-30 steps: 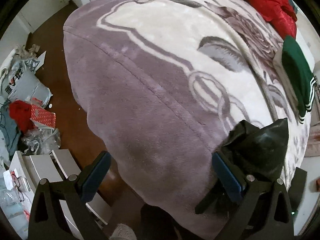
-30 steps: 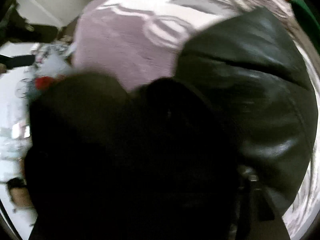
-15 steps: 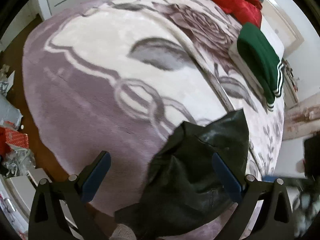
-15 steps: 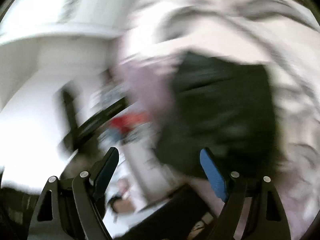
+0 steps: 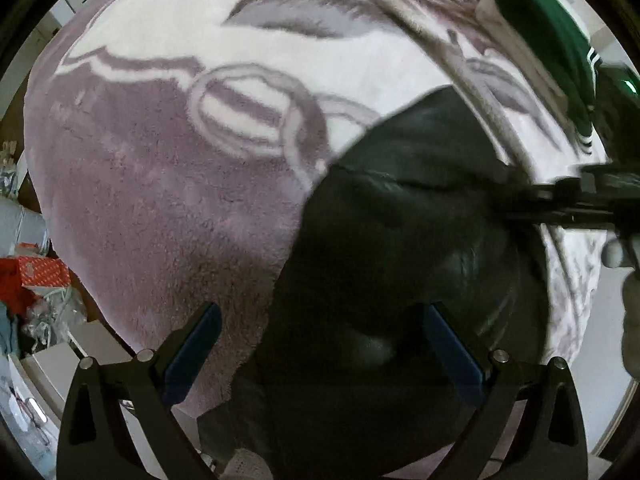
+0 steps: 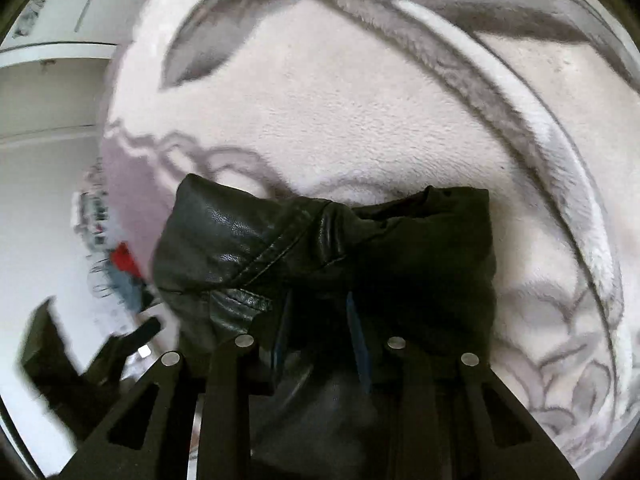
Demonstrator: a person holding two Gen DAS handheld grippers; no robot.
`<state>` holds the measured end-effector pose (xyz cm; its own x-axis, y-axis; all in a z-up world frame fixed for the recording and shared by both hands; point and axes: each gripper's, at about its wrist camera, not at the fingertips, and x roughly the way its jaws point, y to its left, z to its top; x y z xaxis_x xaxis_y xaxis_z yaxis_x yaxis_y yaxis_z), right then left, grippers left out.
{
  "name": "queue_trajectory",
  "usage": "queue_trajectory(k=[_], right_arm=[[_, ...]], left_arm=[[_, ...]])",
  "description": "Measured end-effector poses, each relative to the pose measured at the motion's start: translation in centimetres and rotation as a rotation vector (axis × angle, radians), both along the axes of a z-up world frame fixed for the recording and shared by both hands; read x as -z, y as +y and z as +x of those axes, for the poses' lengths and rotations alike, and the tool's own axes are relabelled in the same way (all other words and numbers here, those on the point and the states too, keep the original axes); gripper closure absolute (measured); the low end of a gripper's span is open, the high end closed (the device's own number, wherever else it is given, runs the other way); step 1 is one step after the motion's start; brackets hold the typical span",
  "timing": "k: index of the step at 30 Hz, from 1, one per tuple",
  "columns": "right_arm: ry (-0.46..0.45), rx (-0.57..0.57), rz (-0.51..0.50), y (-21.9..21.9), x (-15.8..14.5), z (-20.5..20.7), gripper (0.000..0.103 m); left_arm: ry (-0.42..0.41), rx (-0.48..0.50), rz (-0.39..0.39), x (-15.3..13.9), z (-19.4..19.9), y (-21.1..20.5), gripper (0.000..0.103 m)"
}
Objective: Fold large clothes
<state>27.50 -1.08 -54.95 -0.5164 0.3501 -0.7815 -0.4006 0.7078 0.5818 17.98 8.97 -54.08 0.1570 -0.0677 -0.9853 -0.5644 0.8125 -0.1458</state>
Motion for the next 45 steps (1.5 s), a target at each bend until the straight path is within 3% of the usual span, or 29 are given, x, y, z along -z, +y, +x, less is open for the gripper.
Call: queue_trajectory(k=[2,3,4,5,8,10,12,13,17,19,21,23,25,29,31,33,35,38,39,40,42,44,45], right_arm=[[0.032,0.045,0.101,-2.6,-0.7,1.3,0.045],[-0.004,0.055,0.118,-4.6,-1.1,2.0,0.024],[-0.040,0.057,0.102,-6.2,-0.4,2.5,0.015],[-0.035,0.054,0.085,-6.2,0.7,2.7,0.015],[0.183,0.036,0.073,-8.1,7.3,1.7,0.015],[0.379,-0.009,0.130,-8.2,11.3,-0.3,0.013],[0.463,-0.015,0.214,-7.4,13.0,-1.7,0.007],[0.464,-0.017,0.250,-6.8,13.0,-2.0,0.006],[0.342,0.044,0.307,-5.5,11.2,-2.9,0.009],[0.264,0.074,0.326,-5.7,9.1,-3.4,0.026],[0.215,0.119,0.314,-6.2,7.3,-3.5,0.038],[0.189,0.213,0.338,-7.8,5.8,-3.1,0.044],[0.222,0.403,0.385,-11.0,5.2,-2.8,0.050],[0.216,0.707,0.453,-17.3,5.9,-2.0,0.051],[0.249,0.786,0.335,-20.5,8.0,-1.8,0.033],[0.263,0.753,0.220,-22.1,8.7,-1.7,0.023],[0.217,0.666,0.158,-23.0,7.3,-1.6,0.020],[-0.038,0.604,0.012,-27.0,1.9,-0.1,0.020],[-0.160,0.602,-0.019,-28.3,-0.7,0.4,0.019],[-0.223,0.588,-0.020,-28.9,-2.5,0.9,0.019],[-0.247,0.469,0.004,-27.4,-5.1,2.0,0.019],[-0.284,0.328,0.008,-23.0,-6.6,2.7,0.022],[-0.303,0.257,0.045,-20.5,-7.1,3.2,0.031]], left_arm=[[-0.033,0.001,0.024,-1.1,0.8,0.0,0.000],[-0.039,0.004,0.033,-1.3,1.2,0.0,0.000],[-0.034,0.008,0.049,-1.1,1.7,0.2,0.000],[-0.021,0.011,0.061,-0.6,2.1,0.4,0.000],[0.002,-0.024,-0.007,2.6,2.2,1.7,0.000],[-0.033,-0.068,-0.090,3.3,1.3,2.9,0.000],[-0.028,-0.080,-0.099,3.6,0.6,3.4,0.000],[-0.018,-0.074,-0.082,3.6,0.2,3.6,0.000],[0.001,-0.092,-0.039,3.2,-0.9,4.5,0.000],[0.000,-0.100,-0.012,2.3,-1.1,5.0,0.000],[-0.019,-0.110,0.021,0.9,-1.2,5.4,0.000],[-0.047,-0.113,0.057,-1.2,-1.3,5.8,0.000],[-0.065,-0.106,0.099,-2.9,-1.4,5.8,0.000],[-0.105,-0.079,0.156,-5.4,-0.3,4.9,0.000],[-0.116,-0.065,0.149,-5.3,0.5,4.0,0.000],[-0.122,-0.053,0.124,-4.7,1.2,2.8,0.000],[-0.130,-0.046,0.078,-3.7,2.4,0.9,0.000],[-0.173,-0.039,0.033,-2.6,4.9,-1.3,0.000],[-0.177,-0.034,0.030,-2.3,5.6,-1.9,0.000],[-0.182,-0.028,0.029,-1.9,6.6,-2.5,0.000],[-0.176,-0.023,0.049,-0.7,8.2,-3.1,0.000],[-0.151,-0.028,0.070,0.7,9.2,-3.0,0.000],[-0.132,-0.031,0.077,1.4,9.2,-2.9,0.000]])
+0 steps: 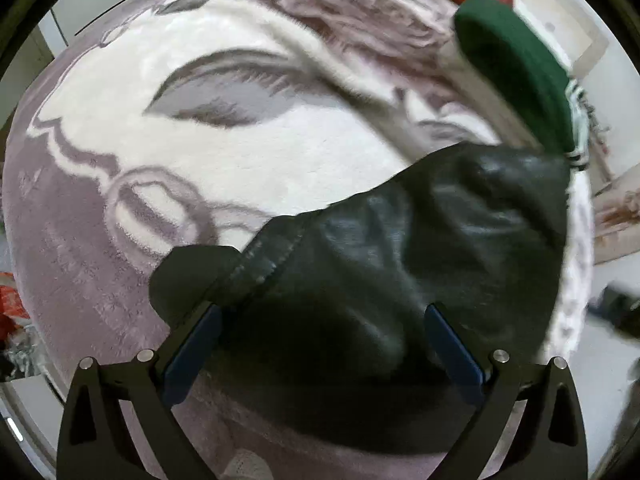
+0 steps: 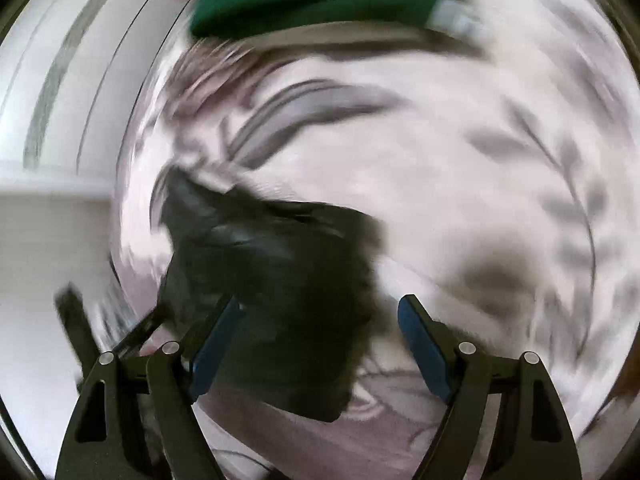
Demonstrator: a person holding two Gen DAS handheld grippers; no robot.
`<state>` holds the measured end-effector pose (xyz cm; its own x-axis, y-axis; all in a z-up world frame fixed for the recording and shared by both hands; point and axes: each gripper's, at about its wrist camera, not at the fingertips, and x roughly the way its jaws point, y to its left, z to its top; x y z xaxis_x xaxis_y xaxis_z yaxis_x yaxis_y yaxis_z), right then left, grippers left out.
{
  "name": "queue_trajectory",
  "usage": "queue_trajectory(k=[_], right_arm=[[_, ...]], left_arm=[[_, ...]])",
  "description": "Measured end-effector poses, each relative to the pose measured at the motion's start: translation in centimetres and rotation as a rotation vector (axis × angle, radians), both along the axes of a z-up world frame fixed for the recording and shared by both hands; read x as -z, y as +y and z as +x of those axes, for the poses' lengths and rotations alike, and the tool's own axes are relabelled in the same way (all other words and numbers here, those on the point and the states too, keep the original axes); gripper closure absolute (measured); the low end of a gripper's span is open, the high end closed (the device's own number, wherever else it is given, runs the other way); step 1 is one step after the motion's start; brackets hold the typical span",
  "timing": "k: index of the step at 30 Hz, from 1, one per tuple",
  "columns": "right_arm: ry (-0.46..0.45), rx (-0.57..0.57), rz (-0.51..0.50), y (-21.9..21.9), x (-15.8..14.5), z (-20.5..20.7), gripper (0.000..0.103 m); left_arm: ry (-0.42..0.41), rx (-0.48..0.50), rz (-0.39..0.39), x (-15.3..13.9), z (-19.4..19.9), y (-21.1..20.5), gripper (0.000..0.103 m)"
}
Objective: Fold large clothes
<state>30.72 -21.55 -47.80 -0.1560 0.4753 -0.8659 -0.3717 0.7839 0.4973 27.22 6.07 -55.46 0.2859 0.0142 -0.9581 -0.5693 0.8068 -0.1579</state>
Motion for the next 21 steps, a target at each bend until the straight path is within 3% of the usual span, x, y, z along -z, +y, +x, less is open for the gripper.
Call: queue_trajectory(k=[2,5,10,15,18,21], right_arm=[[-0.015,-0.118,0.010,5.7,0.2,1.3,0.041],[-0.031,-0.246,-0.145,12.8,3.7,1.9,0.044],[-0.035,-0.300,-0.310,17.0,8.6,2.7,0.043],[-0.066,-0.331,-0.381,18.6,9.6,2.3,0.040],[-0.019,-0.315,-0.334,18.1,7.8,3.1,0.039],[0.003,-0.258,-0.175,14.1,3.5,3.8,0.036]], left_arm=[[0.047,-0.001,0.007,1.7,-0.2,0.6,0.000],[0.083,-0.019,-0.006,3.1,-1.2,1.5,0.000],[0.078,-0.044,-0.044,4.0,-2.4,2.7,0.000],[0.083,-0.041,-0.056,4.5,-2.3,2.8,0.000],[0.092,-0.041,-0.062,3.8,-2.3,2.8,0.000],[0.054,-0.079,-0.064,1.3,-3.8,2.9,0.000]])
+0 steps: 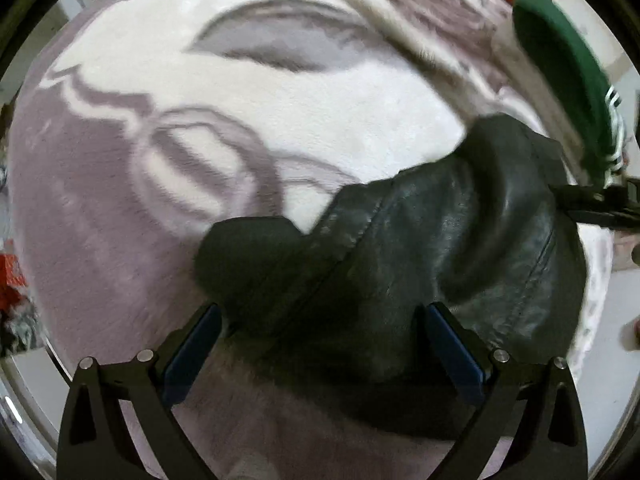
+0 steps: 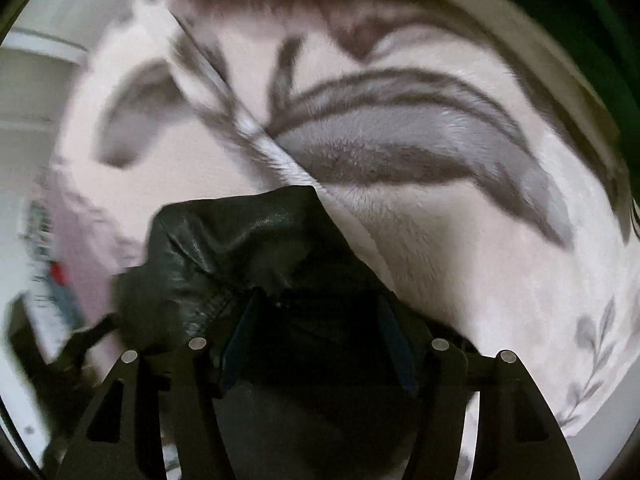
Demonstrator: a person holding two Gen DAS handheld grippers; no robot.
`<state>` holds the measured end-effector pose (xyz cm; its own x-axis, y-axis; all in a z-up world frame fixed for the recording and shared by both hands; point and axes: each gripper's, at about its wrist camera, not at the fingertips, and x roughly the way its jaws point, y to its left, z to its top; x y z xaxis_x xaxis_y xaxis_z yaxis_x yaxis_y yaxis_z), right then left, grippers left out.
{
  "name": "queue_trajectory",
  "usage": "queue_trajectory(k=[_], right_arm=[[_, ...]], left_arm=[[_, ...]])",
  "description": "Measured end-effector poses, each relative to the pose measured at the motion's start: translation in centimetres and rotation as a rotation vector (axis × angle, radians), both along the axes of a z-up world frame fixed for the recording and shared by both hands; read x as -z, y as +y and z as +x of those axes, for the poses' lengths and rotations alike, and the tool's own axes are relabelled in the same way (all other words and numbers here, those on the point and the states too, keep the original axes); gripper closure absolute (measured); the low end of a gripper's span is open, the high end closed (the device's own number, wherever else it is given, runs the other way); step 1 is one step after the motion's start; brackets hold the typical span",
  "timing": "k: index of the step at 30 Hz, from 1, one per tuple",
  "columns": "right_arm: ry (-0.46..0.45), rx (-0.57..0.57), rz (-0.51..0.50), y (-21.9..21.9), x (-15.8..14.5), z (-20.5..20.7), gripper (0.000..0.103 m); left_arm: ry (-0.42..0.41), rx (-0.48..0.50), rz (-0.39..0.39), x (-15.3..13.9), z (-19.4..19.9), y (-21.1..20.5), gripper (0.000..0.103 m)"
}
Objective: Fold large clothes
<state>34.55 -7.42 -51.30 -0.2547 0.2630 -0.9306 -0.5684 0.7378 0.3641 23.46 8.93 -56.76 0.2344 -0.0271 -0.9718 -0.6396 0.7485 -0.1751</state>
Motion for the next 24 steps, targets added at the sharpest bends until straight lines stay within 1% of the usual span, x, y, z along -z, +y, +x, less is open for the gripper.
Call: queue_trajectory(k=[1,2,3,4,5,6,7,8,9,10,11,13,14,15,16,17,18,19,20,21,22,23,24], right_arm=[[-0.010,0.042,0.054,-2.5,-1.4,0.0,0.029],[-0.011,0.077,0.084,-4.6,-2.3,-0.2,0.026],[0.006,0.134,0.114,-7.4,-2.6,-0.6,0.025],[0.049,0.193,0.134,-10.1,-1.9,-1.2,0.024],[0.090,0.233,0.149,-11.5,-0.8,-1.9,0.024],[0.155,0.281,0.181,-13.9,0.4,-2.9,0.024],[0.239,0.340,0.208,-16.0,2.5,-4.2,0.024],[0.290,0.380,0.231,-16.9,4.5,-5.0,0.024],[0.380,0.432,0.285,-18.1,7.0,-6.3,0.023],[0.452,0.469,0.316,-18.8,9.1,-7.3,0.023],[0.498,0.498,0.333,-19.3,10.5,-7.9,0.023],[0.632,0.562,0.488,-19.0,13.9,-9.1,0.020],[0.655,0.573,0.526,-18.9,14.7,-9.2,0.020],[0.670,0.572,0.572,-18.4,15.1,-9.1,0.015],[0.677,0.564,0.610,-17.7,15.3,-8.9,0.011],[0.679,0.558,0.624,-17.1,15.3,-8.8,0.010],[0.675,0.541,0.647,-16.2,15.1,-8.6,0.010],[0.654,0.530,0.652,-15.4,14.9,-8.4,0.011],[0.644,0.533,0.652,-14.9,14.7,-8.3,0.012],[0.636,0.544,0.654,-14.7,14.4,-8.2,0.019],[0.621,0.562,0.654,-14.6,14.1,-8.1,0.031],[0.611,0.572,0.651,-14.6,13.8,-8.0,0.035],[0.596,0.575,0.650,-14.5,13.2,-7.9,0.041]], left_arm=[[-0.029,-0.030,-0.009,-0.9,-1.3,0.0,0.000],[-0.055,-0.065,-0.030,-1.4,-2.6,0.0,0.000],[-0.073,-0.095,-0.057,-1.5,-3.4,0.0,0.000],[-0.092,-0.131,-0.102,-1.2,-4.4,0.1,0.000],[-0.122,-0.175,-0.180,-0.3,-5.3,0.1,0.000],[-0.136,-0.201,-0.237,0.6,-5.7,0.0,0.000],[-0.144,-0.228,-0.300,1.9,-5.8,-0.4,0.000],[-0.164,-0.253,-0.358,3.2,-5.8,-0.5,0.000],[-0.195,-0.280,-0.421,4.6,-5.8,-0.4,0.000],[-0.209,-0.308,-0.457,5.9,-5.5,-0.4,0.000],[-0.242,-0.327,-0.472,6.6,-5.2,-0.2,0.000],[-0.302,-0.342,-0.474,6.8,-4.5,0.3,0.000],[-0.323,-0.355,-0.482,6.9,-4.1,0.6,0.000],[-0.363,-0.360,-0.490,6.8,-3.8,0.9,0.000],[-0.403,-0.359,-0.487,6.5,-3.4,1.1,0.004],[-0.441,-0.347,-0.482,6.1,-2.8,1.1,0.011],[-0.450,-0.330,-0.472,5.9,-2.2,1.1,0.019],[-0.454,-0.316,-0.445,5.6,-1.7,1.0,0.028],[-0.463,-0.304,-0.418,5.4,-1.2,1.0,0.034],[-0.466,-0.302,-0.403,5.3,-1.1,1.0,0.047],[-0.473,-0.312,-0.402,5.3,-1.0,1.3,0.057],[-0.492,-0.328,-0.414,5.5,-1.1,1.7,0.062],[-0.504,-0.339,-0.425,5.6,-1.6,2.0,0.070]])
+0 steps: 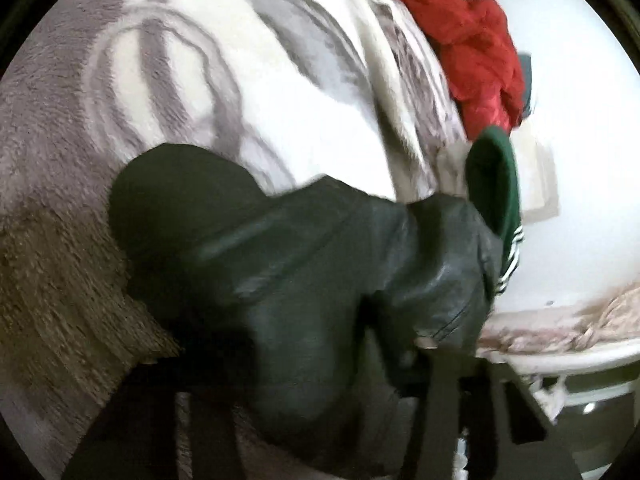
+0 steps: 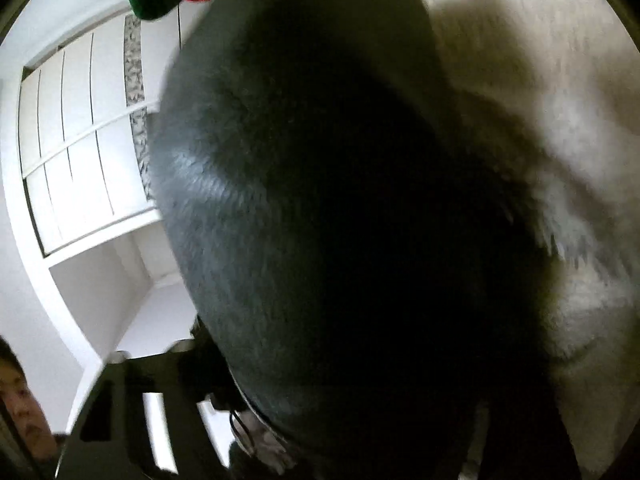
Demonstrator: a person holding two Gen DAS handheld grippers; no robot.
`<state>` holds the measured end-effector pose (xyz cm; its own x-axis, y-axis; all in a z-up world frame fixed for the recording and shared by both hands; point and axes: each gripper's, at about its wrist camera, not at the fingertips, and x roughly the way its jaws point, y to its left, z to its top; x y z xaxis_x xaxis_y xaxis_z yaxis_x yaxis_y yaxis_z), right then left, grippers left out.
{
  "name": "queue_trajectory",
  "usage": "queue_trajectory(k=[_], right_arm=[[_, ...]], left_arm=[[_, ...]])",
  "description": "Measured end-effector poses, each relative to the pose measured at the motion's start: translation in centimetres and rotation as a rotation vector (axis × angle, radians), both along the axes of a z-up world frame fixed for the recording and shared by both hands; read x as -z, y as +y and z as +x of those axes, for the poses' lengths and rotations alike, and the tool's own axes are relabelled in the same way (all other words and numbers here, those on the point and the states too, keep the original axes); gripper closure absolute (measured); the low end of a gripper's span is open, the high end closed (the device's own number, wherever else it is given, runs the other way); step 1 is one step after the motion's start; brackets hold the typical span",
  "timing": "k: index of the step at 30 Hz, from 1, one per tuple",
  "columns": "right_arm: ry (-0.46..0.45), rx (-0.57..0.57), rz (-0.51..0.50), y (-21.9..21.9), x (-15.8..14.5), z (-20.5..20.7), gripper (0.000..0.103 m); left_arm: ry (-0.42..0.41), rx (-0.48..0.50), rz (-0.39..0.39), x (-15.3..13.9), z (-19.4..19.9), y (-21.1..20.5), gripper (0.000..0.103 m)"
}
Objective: Fold large clothes
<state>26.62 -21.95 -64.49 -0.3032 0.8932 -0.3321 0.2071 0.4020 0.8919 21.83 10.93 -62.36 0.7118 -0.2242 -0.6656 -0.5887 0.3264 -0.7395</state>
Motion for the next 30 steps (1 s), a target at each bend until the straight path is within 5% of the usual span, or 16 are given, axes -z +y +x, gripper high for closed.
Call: queue_trajectory(k=[9,15,23,30], right_arm=[[0.024,0.006,-0.040,0.4,-1.0,0.1,0.051],[0.074,-0.080,-0.069,0.9,0.8,0.7,0.031],[0.076,-0.114,-0.090,1.6,0.4,1.0,0.023],[0.063,-0.102,-0.108,1.7,-0.1,0.8,0.022]], left_arm=[[0.031,0.044,0.046,-0.8,1.6,-0.8,0.077],[0.134,0.089,0.053,1.4,2.4,-1.1,0.040],[0.185,0.158,0.088,0.3,5.5,-1.7,0.036],[0.198,0.182,0.115,0.0,3.2,-2.3,0.035]])
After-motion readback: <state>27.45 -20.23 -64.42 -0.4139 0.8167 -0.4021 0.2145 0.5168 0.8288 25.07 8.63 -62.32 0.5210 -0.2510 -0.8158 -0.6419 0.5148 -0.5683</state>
